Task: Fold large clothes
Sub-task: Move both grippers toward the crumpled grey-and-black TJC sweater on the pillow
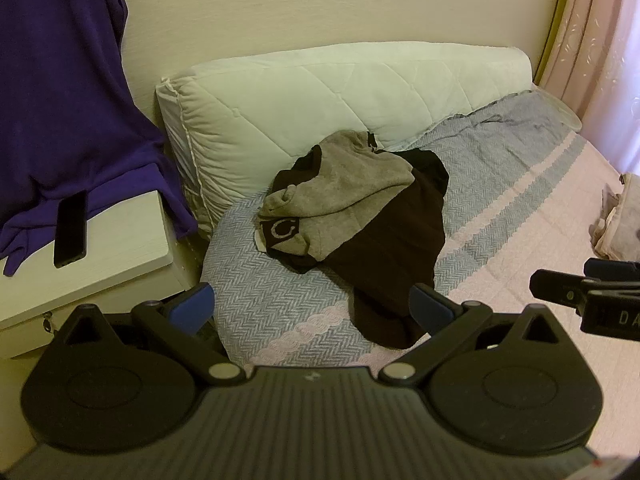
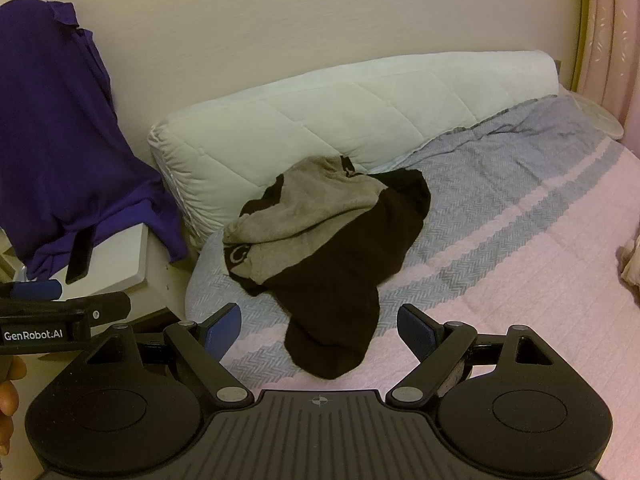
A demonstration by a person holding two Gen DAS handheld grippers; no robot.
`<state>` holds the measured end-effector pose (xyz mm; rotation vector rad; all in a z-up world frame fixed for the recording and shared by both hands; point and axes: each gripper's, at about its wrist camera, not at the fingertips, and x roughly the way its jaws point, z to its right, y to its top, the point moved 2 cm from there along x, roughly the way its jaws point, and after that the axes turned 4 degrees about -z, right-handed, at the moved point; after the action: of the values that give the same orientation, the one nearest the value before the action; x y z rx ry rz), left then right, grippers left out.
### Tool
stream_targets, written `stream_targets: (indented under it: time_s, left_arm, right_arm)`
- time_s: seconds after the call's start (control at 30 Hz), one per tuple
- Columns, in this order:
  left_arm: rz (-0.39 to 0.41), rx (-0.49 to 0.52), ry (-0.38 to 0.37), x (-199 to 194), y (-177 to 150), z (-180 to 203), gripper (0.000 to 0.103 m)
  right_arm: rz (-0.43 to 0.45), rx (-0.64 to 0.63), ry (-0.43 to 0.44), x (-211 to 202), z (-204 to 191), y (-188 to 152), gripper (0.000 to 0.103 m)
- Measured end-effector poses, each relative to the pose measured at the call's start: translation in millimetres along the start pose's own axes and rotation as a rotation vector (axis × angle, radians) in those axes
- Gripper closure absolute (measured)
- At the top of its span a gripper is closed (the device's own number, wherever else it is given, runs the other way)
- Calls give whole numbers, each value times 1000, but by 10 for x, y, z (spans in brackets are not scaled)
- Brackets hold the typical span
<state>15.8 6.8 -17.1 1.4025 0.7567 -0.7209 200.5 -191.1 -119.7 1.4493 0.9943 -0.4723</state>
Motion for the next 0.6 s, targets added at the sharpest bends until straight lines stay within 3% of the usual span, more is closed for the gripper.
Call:
stream_targets:
  time_s: [0.6]
  left_arm:
    - [-18, -19, 20, 89, -40, 22, 1]
  right_arm:
    - [-20, -2, 13, 55, 105, -9, 20]
